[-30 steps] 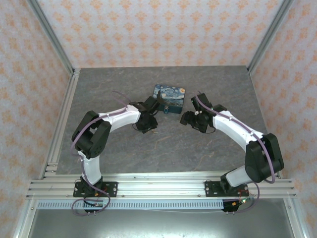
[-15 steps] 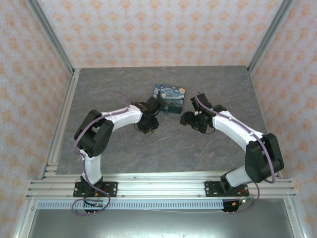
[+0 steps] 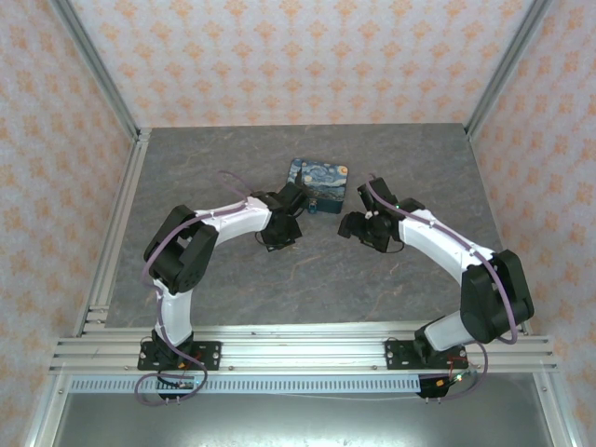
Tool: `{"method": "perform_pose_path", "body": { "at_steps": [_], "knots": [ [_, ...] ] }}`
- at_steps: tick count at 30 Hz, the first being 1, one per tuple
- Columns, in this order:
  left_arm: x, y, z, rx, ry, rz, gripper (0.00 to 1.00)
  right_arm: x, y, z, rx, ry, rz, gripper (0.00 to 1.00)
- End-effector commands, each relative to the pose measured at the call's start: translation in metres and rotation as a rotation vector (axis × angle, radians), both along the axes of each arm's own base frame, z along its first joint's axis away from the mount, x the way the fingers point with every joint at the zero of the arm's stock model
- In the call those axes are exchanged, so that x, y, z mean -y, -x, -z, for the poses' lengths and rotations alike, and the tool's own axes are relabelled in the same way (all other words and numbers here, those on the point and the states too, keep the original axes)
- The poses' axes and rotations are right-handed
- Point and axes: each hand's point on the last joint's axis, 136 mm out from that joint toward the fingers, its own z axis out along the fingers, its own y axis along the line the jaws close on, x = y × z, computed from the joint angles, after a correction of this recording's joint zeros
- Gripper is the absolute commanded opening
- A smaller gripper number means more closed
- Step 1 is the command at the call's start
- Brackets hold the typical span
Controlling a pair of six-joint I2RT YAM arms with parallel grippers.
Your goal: Unlock the padlock with the key
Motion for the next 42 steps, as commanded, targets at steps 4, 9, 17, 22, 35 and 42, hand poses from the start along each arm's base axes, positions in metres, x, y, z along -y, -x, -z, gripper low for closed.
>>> {"method": "perform_pose_path", "body": {
  "at_steps": [4, 9, 17, 22, 35, 42],
  "knots": [
    [-0.005, 0.003, 0.01, 0.028, -0.061, 0.13, 0.0, 0.0, -0.001, 0.0, 0.02, -0.008, 0.024, 0.77],
    [-0.001, 0.002, 0.008, 0.075, -0.047, 0.246, 0.0, -0.002, 0.0, 0.0, 0.023, -0.037, 0.039, 0.77],
    [0.012, 0.002, -0.001, 0.153, 0.03, 0.358, 0.0, -0.011, 0.002, 0.003, 0.022, -0.117, 0.065, 0.77],
    [0.018, 0.001, -0.007, 0.192, 0.084, 0.383, 0.0, -0.018, 0.002, 0.006, 0.019, -0.192, 0.101, 0.77],
    [0.023, -0.002, -0.028, 0.251, 0.146, 0.423, 0.0, -0.029, -0.004, 0.007, 0.006, -0.296, 0.153, 0.77],
    [0.025, -0.002, -0.046, 0.291, 0.183, 0.466, 0.0, -0.035, -0.009, 0.005, 0.006, -0.363, 0.171, 0.73]
  ]
}}
